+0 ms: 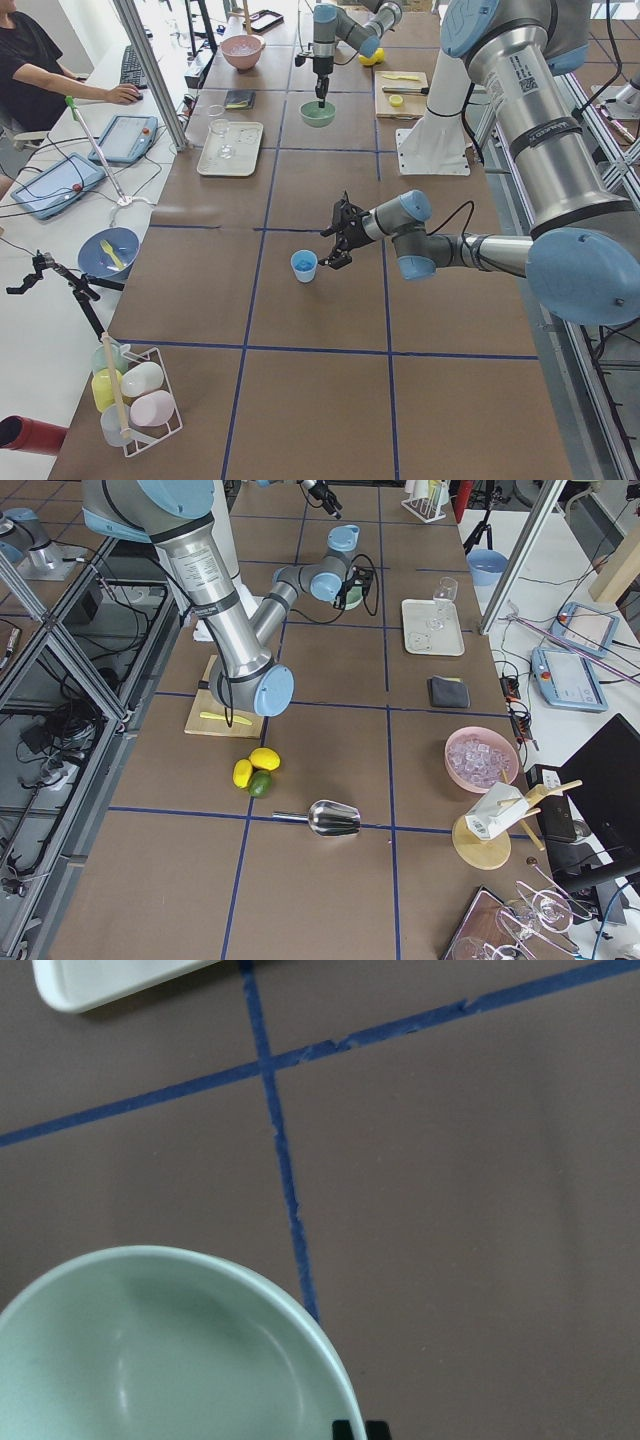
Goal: Pour ice into bowl
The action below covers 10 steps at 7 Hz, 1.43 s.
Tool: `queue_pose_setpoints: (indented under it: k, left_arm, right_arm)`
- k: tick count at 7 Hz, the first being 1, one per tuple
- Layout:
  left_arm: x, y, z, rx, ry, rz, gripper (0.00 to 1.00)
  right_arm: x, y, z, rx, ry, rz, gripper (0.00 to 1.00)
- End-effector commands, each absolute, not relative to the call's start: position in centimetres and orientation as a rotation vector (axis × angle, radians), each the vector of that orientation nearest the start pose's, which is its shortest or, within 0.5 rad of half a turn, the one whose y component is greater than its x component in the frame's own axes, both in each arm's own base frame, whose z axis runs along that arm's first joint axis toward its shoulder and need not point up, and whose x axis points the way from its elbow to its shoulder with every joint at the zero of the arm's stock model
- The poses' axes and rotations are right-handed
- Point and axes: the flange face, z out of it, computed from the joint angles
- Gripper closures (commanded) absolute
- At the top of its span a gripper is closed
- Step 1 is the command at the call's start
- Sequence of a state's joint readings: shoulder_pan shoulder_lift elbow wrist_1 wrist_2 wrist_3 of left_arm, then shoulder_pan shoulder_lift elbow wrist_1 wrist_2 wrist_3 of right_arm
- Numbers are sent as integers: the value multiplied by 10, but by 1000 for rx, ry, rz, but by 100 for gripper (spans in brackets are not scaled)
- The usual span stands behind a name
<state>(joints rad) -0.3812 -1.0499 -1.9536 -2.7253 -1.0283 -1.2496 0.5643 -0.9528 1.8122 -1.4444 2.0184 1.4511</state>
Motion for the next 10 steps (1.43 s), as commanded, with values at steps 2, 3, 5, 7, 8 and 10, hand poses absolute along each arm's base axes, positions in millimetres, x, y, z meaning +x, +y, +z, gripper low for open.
queue_pose_setpoints:
  k: [2,3,5,7,8,10]
  left_arm:
    - [249,-285,575,937,659,-386,1]
    - [269,-290,577,948,667,-394,1]
    - [292,-297,586,973,655,-403,1]
    - [313,-305,601,1007,623,-414,1]
    - [315,-305,602,1007,622,-414,1]
    - [317,-306,607,1006,613,-410,1]
  right_arm:
    - [-597,-409,113,-62,-992,211,100]
    - [-636,-420,98,-59,-951,218,100]
    - [-670,-416,80,-34,-935,208,100]
    - [-696,-409,82,-24,-928,195,100]
    - [-701,-404,80,-29,-926,190,100]
    - [-701,-403,75,-30,-936,203,25]
